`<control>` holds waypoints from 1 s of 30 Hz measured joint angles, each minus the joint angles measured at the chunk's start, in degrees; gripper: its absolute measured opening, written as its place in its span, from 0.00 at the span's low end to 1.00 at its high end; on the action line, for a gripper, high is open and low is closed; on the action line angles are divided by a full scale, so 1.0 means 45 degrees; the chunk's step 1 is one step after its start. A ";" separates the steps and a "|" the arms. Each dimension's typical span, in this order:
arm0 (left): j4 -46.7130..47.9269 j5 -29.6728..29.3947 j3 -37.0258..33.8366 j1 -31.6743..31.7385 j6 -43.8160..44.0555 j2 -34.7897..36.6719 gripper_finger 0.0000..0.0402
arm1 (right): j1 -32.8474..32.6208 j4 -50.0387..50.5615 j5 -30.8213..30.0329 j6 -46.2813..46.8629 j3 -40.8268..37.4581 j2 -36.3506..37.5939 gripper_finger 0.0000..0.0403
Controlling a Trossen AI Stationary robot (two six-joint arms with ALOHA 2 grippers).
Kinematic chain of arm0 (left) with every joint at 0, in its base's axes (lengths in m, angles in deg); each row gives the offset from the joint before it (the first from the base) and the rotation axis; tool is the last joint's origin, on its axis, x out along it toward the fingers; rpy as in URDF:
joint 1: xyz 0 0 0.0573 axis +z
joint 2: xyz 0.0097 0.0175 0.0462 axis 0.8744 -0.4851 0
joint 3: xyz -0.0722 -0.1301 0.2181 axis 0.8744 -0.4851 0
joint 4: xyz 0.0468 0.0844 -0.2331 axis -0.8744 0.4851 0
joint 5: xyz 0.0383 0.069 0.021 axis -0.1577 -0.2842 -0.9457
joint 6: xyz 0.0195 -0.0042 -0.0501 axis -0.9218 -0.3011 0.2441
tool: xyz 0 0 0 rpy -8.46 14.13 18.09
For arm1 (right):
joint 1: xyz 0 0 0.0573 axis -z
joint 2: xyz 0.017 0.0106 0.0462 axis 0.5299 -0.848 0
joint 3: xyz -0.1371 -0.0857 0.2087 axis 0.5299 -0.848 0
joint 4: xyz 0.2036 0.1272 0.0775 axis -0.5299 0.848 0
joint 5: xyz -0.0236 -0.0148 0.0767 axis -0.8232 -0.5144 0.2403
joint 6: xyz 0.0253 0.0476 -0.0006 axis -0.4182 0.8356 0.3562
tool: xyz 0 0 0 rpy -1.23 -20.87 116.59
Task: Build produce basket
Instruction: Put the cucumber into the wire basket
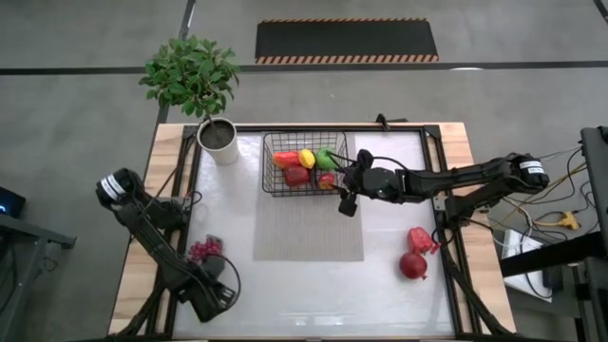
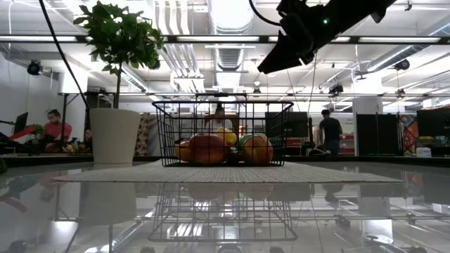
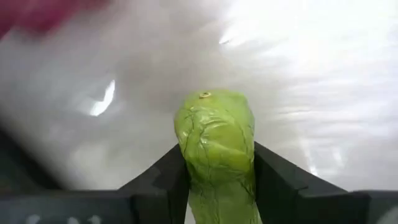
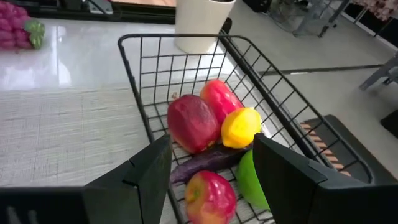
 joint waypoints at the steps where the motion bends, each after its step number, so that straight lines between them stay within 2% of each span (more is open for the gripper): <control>1: -0.0004 -0.0808 0.0220 0.0078 -0.0588 0.0085 0.30 | 0.0000 -0.0207 0.0111 -0.0009 -0.0108 0.0000 0.52; 4: 0.0005 -0.3685 0.0748 0.0466 -0.2516 0.0463 0.30 | 0.0005 -0.1434 0.1518 -0.0012 -0.0594 0.0000 0.52; 9: -0.0291 -0.8805 0.1453 0.1214 -0.7616 0.1111 0.30 | -0.0005 -0.4683 0.5585 -0.0330 -0.1708 -0.0112 0.52; 12: -0.1327 -1.0787 0.1476 0.1687 -1.1078 0.1656 0.30 | -0.0005 -0.6823 0.7197 -0.0045 -0.2479 -0.0117 0.52; 14: -0.2341 -1.1737 0.1383 0.2103 -1.3328 0.1993 0.30 | -0.0005 -0.7833 0.7574 0.0303 -0.2871 -0.0107 0.53; 17: -0.4284 -1.2341 0.1139 0.2769 -1.7033 0.2377 0.30 | -0.0063 -0.8643 0.7573 0.0460 -0.3138 -0.0207 0.55; 23: -0.8251 -1.2212 0.0602 0.4401 -2.3625 0.2766 0.30 | -0.0364 -0.9579 0.7555 0.0245 -0.2792 -0.1141 0.64; 27: -1.0391 -1.1982 0.0429 0.5493 -2.6382 0.2765 0.30 | -0.0540 -0.9591 0.7555 -0.0176 -0.2141 -0.1842 0.68; 30: -1.1627 -1.1916 0.0145 0.6238 -2.7441 0.2761 0.30 | -0.0588 -0.9579 0.7564 -0.0307 -0.1624 -0.2309 0.70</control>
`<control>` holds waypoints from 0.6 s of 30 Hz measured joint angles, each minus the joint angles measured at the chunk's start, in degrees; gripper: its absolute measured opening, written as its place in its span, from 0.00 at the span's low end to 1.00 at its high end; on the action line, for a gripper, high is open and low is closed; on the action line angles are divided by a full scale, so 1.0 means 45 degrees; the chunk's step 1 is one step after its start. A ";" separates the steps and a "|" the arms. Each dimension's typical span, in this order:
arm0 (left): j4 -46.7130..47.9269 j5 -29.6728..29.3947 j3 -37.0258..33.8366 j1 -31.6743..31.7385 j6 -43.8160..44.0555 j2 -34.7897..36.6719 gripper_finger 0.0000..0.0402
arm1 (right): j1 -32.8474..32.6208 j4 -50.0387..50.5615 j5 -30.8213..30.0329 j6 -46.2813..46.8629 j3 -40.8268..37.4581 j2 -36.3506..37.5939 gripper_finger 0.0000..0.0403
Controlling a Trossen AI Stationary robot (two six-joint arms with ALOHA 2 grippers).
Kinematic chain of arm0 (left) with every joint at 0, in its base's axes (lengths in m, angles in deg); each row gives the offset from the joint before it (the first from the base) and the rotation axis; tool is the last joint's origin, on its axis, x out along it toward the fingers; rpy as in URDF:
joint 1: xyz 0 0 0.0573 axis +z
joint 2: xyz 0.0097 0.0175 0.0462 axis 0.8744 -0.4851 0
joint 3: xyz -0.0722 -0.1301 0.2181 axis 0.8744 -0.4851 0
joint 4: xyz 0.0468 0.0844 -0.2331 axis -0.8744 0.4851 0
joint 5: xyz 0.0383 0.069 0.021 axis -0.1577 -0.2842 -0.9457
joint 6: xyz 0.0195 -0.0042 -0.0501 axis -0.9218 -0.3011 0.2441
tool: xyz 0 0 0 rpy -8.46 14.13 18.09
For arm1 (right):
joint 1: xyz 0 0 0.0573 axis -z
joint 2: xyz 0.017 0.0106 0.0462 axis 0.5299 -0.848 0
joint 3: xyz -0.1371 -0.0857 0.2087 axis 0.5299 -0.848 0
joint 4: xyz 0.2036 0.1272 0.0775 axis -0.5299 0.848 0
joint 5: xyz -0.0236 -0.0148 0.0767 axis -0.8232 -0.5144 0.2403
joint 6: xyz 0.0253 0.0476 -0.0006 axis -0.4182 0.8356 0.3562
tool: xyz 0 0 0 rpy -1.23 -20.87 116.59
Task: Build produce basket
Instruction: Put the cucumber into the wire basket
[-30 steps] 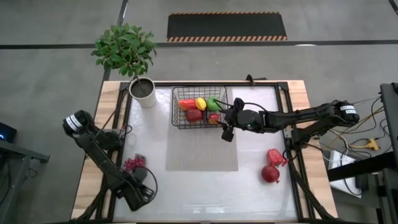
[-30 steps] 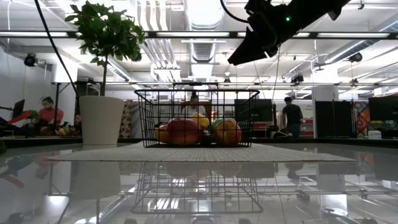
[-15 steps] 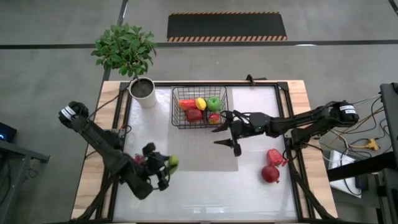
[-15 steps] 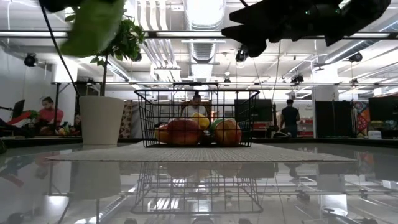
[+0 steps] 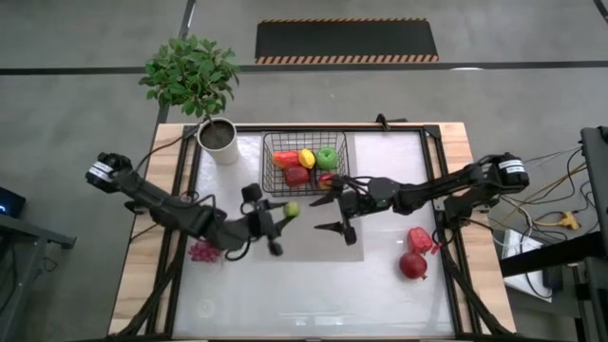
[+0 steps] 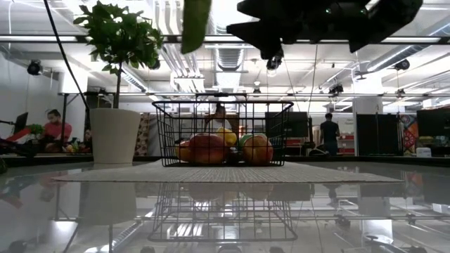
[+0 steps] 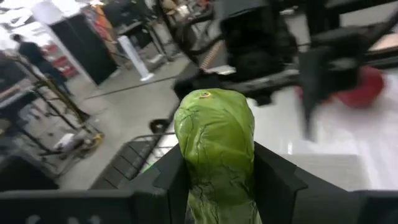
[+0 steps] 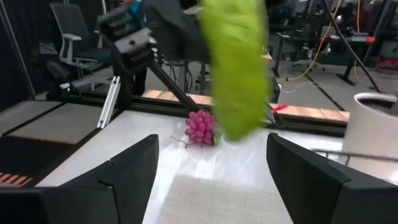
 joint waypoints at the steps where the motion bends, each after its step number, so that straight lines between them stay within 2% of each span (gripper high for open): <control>1: -0.0436 0.0016 -0.0117 0.0241 -0.0100 0.0000 0.30 | 0.0000 0.0003 0.0002 -0.0025 0.0117 -0.0108 0.71; 4: -0.1596 0.0024 -0.0440 0.0806 -0.0090 0.0005 0.30 | 0.0007 0.0296 -0.0007 -0.0100 0.0452 -0.0266 0.71; 8: -0.1727 0.0414 -0.0567 0.1150 -0.0086 -0.0049 0.30 | 0.0074 0.1085 -0.0120 -0.0329 0.0761 -0.0152 0.69; 12: -0.2218 0.1469 -0.0653 0.1275 -0.0085 -0.0072 0.30 | 0.0092 0.1331 -0.0972 -0.0793 0.0942 -0.0054 0.68; 18: -0.3504 0.1613 -0.0938 0.1323 -0.0231 -0.0092 0.30 | 0.0092 0.1484 -0.1315 -0.1265 0.1279 -0.0066 0.68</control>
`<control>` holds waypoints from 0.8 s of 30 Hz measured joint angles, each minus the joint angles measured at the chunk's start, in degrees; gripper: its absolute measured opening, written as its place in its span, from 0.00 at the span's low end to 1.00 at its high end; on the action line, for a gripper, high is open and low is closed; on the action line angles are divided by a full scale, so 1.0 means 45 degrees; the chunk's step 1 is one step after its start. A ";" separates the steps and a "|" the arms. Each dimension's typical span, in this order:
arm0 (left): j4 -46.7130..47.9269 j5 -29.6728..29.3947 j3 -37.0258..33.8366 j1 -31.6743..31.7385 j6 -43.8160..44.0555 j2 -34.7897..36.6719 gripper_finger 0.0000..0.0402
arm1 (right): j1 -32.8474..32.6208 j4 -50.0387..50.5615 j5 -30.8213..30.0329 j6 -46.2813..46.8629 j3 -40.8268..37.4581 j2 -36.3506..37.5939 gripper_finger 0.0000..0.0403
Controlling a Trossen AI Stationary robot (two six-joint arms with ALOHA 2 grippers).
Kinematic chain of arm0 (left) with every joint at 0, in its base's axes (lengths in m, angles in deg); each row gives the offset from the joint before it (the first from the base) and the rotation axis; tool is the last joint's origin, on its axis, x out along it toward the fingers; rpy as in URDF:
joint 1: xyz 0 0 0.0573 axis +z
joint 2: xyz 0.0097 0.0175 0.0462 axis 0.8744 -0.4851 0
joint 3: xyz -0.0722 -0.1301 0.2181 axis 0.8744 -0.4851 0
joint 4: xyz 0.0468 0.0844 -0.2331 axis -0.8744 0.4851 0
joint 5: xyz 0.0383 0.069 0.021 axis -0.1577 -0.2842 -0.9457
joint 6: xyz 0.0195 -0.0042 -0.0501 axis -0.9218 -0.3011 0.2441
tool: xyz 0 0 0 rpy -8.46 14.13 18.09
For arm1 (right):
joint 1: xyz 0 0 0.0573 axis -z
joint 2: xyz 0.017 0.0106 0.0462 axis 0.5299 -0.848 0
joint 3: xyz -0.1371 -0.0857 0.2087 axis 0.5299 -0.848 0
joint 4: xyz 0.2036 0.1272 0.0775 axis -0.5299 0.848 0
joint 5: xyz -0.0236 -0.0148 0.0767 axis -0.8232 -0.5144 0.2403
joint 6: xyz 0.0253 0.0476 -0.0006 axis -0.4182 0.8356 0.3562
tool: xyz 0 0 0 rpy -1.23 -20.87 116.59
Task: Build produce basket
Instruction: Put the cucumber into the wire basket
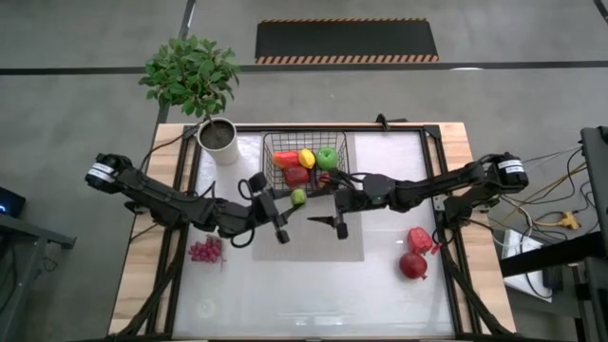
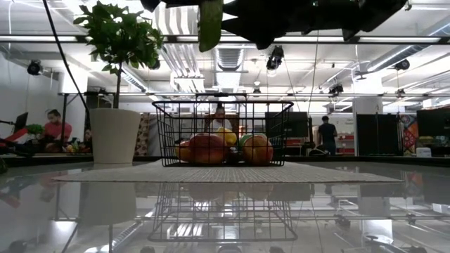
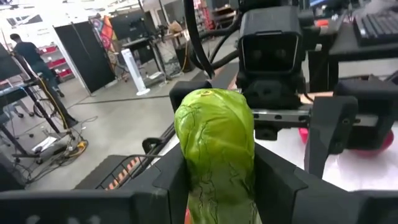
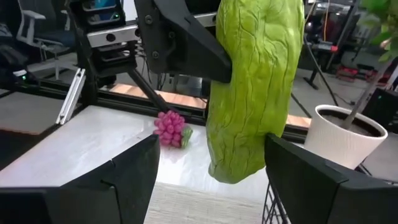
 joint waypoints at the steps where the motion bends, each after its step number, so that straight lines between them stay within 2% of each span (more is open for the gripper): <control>1: -0.0136 0.0030 -0.0055 0.0029 0.0005 0.0000 0.30 | 0.0000 0.0083 -0.0022 -0.0004 0.0075 -0.0003 0.68; 6: -0.0967 0.0111 -0.0359 0.0049 -0.0004 -0.0067 0.30 | 0.0022 0.0342 -0.0103 -0.0083 0.0385 -0.0102 0.63; 11: -0.0934 0.0484 -0.0394 0.0051 0.0118 -0.0102 0.30 | 0.0053 0.0496 -0.1248 -0.0515 0.0567 -0.0073 0.59; 14: -0.0892 0.0514 -0.0402 0.0054 0.0131 -0.0117 0.30 | 0.0073 0.0379 -0.1323 -0.0660 0.0587 -0.0054 0.59; 19: -0.0887 0.0671 -0.0415 0.0059 0.0117 -0.0117 0.30 | 0.0087 0.0468 -0.0947 -0.0679 0.0770 -0.0053 0.62; 24: -0.1156 0.1763 -0.0421 0.0204 0.0146 -0.0117 0.30 | 0.0087 0.0493 -0.0039 -0.0712 0.1031 -0.0096 0.61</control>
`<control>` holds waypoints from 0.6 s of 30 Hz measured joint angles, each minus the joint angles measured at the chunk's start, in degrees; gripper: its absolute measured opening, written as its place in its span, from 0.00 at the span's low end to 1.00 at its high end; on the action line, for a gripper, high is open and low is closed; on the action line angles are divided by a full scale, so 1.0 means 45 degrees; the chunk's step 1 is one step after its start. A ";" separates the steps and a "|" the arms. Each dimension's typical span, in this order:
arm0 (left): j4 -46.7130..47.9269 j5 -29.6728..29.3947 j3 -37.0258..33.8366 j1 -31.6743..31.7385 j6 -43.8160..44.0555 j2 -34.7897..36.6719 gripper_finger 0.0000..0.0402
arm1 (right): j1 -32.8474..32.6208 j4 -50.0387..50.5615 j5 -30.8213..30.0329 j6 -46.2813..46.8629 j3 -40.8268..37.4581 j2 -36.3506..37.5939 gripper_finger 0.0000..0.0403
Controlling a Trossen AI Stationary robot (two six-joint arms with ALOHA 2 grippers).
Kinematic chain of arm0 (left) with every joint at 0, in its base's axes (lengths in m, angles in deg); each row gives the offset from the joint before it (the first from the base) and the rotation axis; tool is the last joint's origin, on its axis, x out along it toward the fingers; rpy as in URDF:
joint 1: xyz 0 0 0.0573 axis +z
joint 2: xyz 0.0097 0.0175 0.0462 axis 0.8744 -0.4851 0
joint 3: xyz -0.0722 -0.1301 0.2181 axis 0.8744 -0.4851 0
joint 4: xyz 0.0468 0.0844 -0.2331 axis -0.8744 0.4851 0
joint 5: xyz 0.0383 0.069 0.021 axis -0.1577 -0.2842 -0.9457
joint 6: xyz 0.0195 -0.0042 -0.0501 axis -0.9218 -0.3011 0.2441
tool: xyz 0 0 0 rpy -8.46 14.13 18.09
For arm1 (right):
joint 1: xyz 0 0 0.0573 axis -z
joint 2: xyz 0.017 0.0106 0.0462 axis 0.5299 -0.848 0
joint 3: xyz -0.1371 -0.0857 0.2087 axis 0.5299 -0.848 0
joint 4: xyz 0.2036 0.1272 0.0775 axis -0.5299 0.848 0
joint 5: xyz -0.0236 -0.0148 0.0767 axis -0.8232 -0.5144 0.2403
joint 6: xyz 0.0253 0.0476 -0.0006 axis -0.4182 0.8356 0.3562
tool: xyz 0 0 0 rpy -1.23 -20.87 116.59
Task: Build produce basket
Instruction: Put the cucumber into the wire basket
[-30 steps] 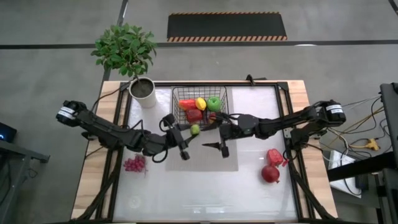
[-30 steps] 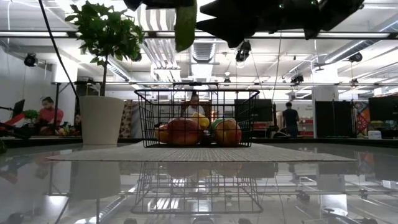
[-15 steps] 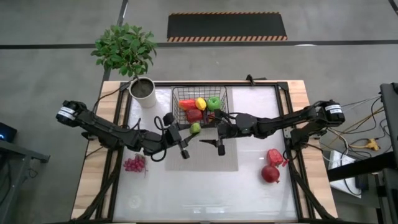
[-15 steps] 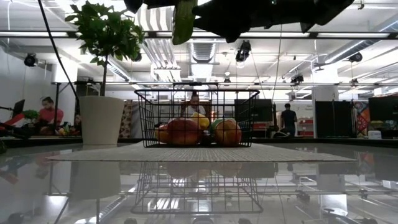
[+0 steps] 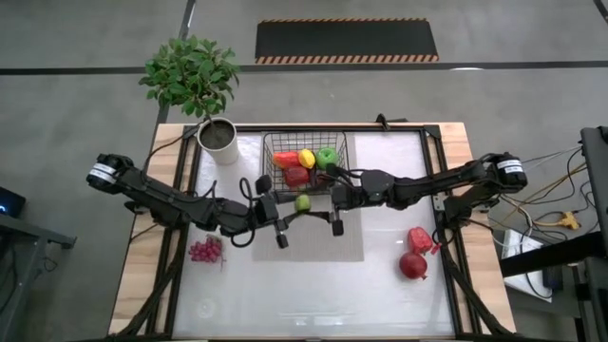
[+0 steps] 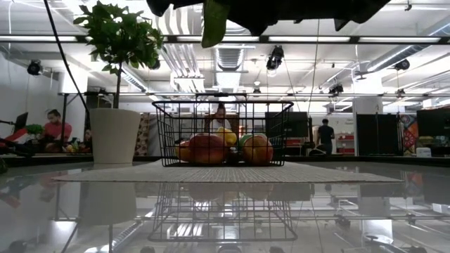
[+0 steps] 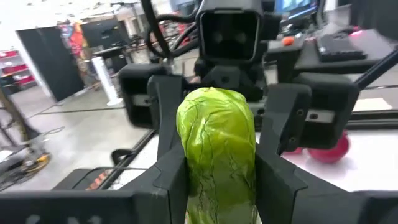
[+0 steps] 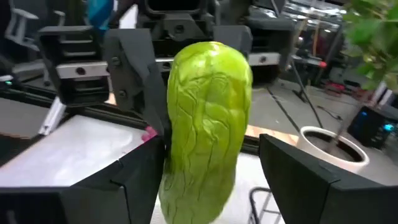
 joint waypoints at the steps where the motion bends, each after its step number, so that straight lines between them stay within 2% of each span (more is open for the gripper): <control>1: -0.0099 0.0111 0.0000 0.0000 -0.0004 0.0000 0.30 | 0.0000 -0.0019 0.0121 -0.0034 0.0035 -0.0010 0.59; 12: -0.0372 0.0073 -0.0005 0.0015 0.0000 0.0000 0.30 | 0.0000 0.0314 0.0384 -0.0153 0.0179 -0.0035 0.30; 15: -0.0372 0.0073 -0.0005 0.0015 -0.0005 0.0000 0.34 | 0.0000 0.0368 0.0386 -0.0153 0.0179 -0.0035 0.28; 18: -0.0382 0.0073 -0.0005 0.0020 -0.0002 0.0002 0.43 | 0.0000 0.0550 0.0340 -0.0168 0.0179 -0.0040 0.30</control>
